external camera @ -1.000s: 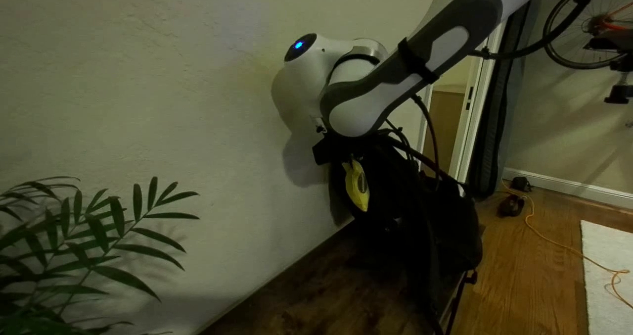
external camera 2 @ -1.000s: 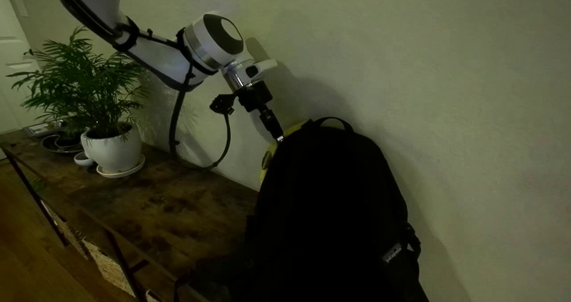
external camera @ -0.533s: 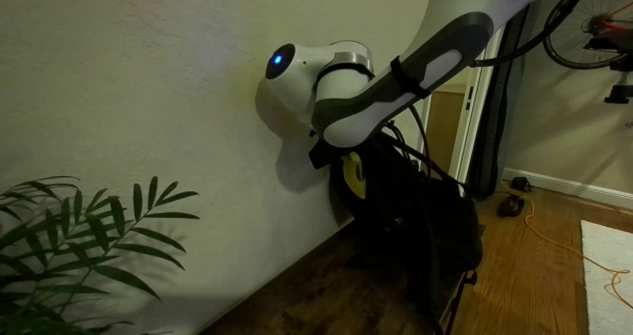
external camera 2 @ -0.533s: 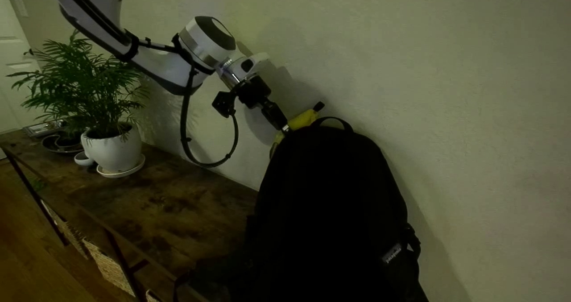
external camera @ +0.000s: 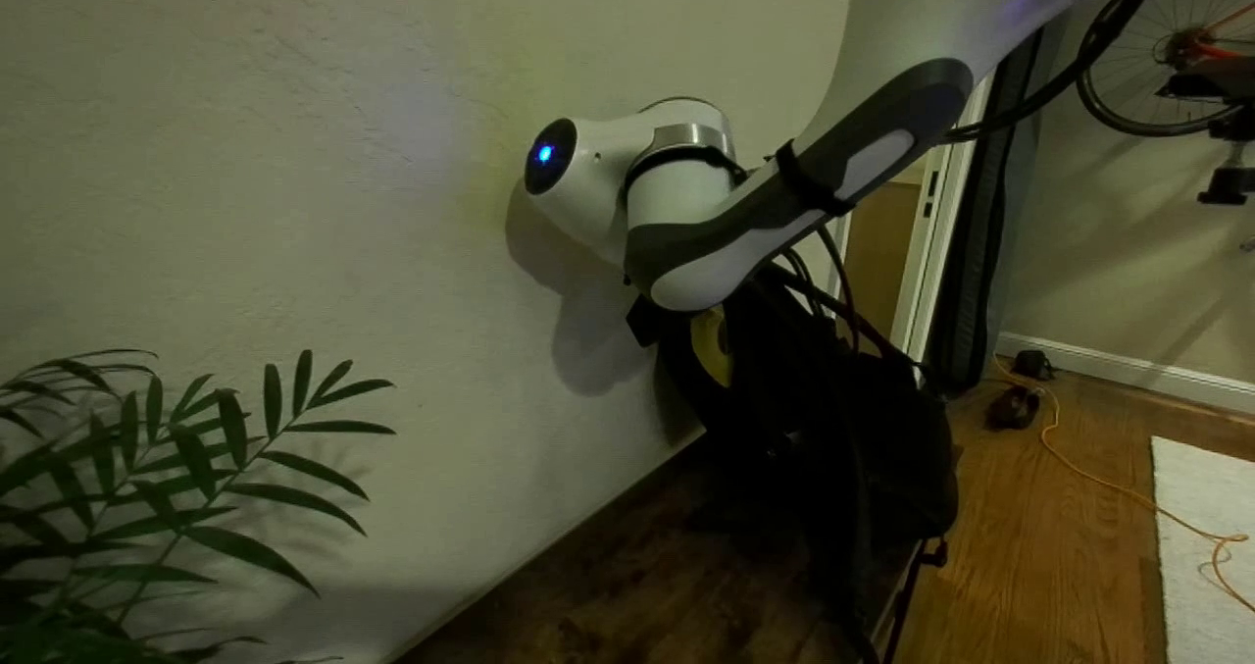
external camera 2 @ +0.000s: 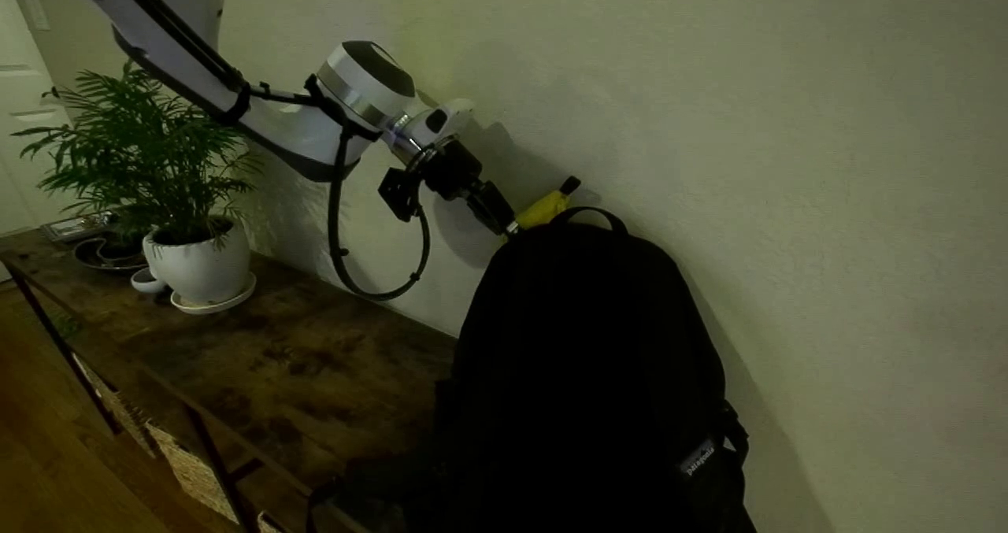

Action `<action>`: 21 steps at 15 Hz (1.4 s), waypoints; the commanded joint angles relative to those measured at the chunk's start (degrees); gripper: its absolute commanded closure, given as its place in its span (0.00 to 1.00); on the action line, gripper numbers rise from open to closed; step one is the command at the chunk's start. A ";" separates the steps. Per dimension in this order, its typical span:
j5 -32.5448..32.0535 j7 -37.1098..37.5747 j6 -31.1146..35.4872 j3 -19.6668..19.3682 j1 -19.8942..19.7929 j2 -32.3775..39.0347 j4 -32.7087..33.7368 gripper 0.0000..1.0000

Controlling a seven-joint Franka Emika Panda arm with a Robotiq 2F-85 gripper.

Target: Put the yellow thing in the bag

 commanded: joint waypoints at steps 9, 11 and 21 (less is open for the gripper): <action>-0.48 1.69 -3.18 1.89 -2.54 1.94 -1.39 0.92; -0.13 1.94 -2.99 2.26 -2.81 1.86 -1.41 0.94; 1.23 2.57 -2.64 3.86 -3.24 0.57 -2.23 0.31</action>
